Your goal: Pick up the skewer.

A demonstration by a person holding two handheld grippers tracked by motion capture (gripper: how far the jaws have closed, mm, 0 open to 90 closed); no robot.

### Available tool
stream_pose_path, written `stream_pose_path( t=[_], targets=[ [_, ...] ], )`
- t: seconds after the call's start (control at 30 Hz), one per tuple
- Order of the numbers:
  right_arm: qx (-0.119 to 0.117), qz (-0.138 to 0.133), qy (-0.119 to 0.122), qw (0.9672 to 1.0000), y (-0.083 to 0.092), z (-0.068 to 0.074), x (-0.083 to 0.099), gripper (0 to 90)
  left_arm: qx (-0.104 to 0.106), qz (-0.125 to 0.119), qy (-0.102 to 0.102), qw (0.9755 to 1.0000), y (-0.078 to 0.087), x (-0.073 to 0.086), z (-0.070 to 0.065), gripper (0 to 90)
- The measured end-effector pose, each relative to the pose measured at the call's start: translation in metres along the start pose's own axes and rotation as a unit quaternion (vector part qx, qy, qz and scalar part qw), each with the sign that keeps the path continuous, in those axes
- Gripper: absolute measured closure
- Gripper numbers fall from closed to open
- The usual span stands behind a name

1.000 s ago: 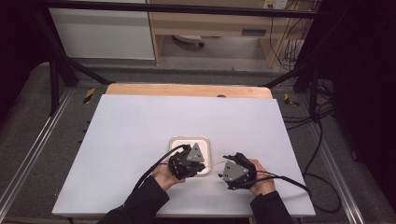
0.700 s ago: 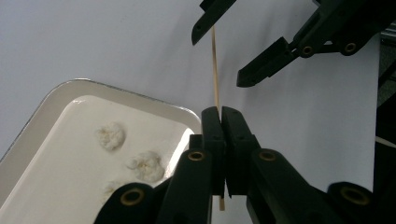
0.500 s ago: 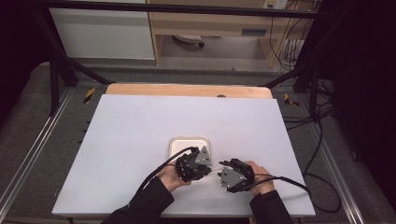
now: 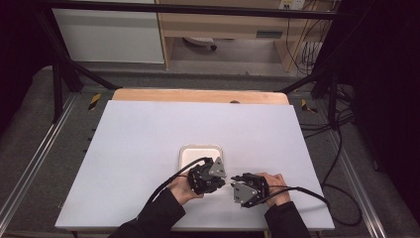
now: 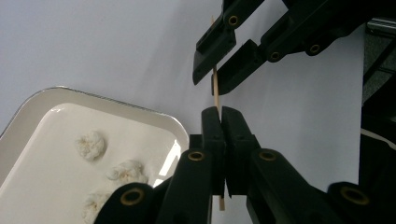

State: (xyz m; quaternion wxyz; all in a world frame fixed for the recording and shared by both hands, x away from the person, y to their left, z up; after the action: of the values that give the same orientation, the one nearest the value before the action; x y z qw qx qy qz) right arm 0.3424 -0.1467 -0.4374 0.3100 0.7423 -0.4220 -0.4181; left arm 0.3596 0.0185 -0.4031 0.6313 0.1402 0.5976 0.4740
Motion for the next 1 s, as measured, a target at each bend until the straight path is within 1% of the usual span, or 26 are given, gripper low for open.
stream_pose_path(
  t=[0.07, 0.1, 0.2, 0.23, 0.27, 0.3, 0.33, 0.37, 0.5, 0.67, 0.7, 0.73, 0.83, 0.9, 0.93, 0.97, 1.0],
  targets=[
    [-0.005, -0.001, 0.002, 1.0, 0.0, 0.001, 0.0, 79.0, 0.0, 0.0, 0.0, 1.0, 0.0, 0.0, 0.0, 88.8],
    [-0.007, -0.001, -0.002, 1.0, 0.0, 0.002, 0.0, 79.7, 0.0, 0.001, -0.001, 1.0, 0.0, 0.001, 0.0, 88.8],
    [-0.004, 0.002, 0.01, 0.9999, -0.001, 0.0, 0.001, 82.3, 0.001, 0.003, -0.003, 1.0, 0.0, 0.001, 0.0, 88.8],
    [-0.006, 0.004, 0.011, 0.9999, -0.001, 0.0, 0.001, 83.7, 0.001, 0.003, -0.003, 1.0, 0.0, 0.001, 0.0, 88.7],
    [-0.007, 0.003, 0.006, 1.0, -0.001, 0.001, 0.001, 84.7, 0.001, 0.004, -0.003, 1.0, 0.0, 0.002, 0.0, 88.8],
    [-0.007, 0.005, 0.013, 0.9999, 0.0, 0.001, 0.001, 86.5, 0.002, 0.005, -0.004, 1.0, 0.0, 0.002, 0.0, 88.8],
    [-0.009, 0.004, 0.013, 0.9999, 0.0, 0.001, 0.001, 87.1, 0.002, 0.004, -0.003, 1.0, 0.001, 0.002, 0.001, 88.8],
    [-0.009, 0.004, 0.014, 0.9999, 0.0, 0.001, 0.001, 87.4, 0.004, 0.004, -0.002, 1.0, 0.001, 0.002, 0.001, 88.8],
    [-0.007, 0.009, 0.029, 0.9995, 0.0, 0.001, 0.002, 88.2, 0.005, 0.003, 0.0, 1.0, 0.0, 0.002, 0.002, 88.7],
    [-0.006, 0.013, 0.032, 0.9994, 0.002, 0.0, 0.002, 88.5, 0.01, 0.002, 0.011, 0.9999, 0.0, 0.002, 0.004, 87.7],
    [-0.005, 0.015, 0.033, 0.9993, 0.002, 0.0, 0.002, 88.6, 0.008, 0.005, 0.012, 0.9999, 0.0, 0.002, 0.005, 86.2],
    [-0.006, 0.022, 0.031, 0.9993, 0.002, 0.0, 0.002, 88.6, 0.005, 0.008, 0.014, 0.9999, 0.001, 0.002, 0.006, 82.8],
    [-0.006, 0.036, 0.031, 0.9989, 0.001, 0.001, 0.004, 88.6, 0.003, 0.026, 0.018, 0.9995, 0.0, 0.004, 0.009, 76.3],
    [-0.006, 0.041, 0.033, 0.9986, 0.0, 0.0, 0.003, 88.6, 0.006, 0.044, 0.016, 0.9989, -0.002, 0.005, 0.01, 74.0],
    [-0.006, 0.041, 0.033, 0.9986, 0.0, 0.0, 0.003, 88.6, 0.007, 0.051, 0.02, 0.9985, -0.004, 0.006, 0.009, 73.3],
    [-0.007, 0.043, 0.034, 0.9985, 0.0, 0.0, 0.003, 88.6, 0.007, 0.061, 0.014, 0.998, -0.005, 0.006, 0.01, 72.7],
    [-0.006, 0.048, 0.038, 0.9981, -0.001, 0.0, 0.003, 88.6, 0.007, 0.068, 0.013, 0.9976, -0.007, 0.007, 0.01, 72.7]
  ],
)
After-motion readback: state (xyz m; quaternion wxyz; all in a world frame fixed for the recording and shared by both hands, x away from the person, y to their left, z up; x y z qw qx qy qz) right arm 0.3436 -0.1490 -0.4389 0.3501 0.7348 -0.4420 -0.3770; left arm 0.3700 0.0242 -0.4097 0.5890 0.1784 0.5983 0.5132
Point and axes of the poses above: each handheld gripper's, and its own axes: y roughly backward along the jaws, x roughly out of its underside, z roughly to its left, the point moved 2 cm from there along -y, roughly forward along the jaws, and after that the axes turned 13 degrees about -x, right-handed, at the moved point
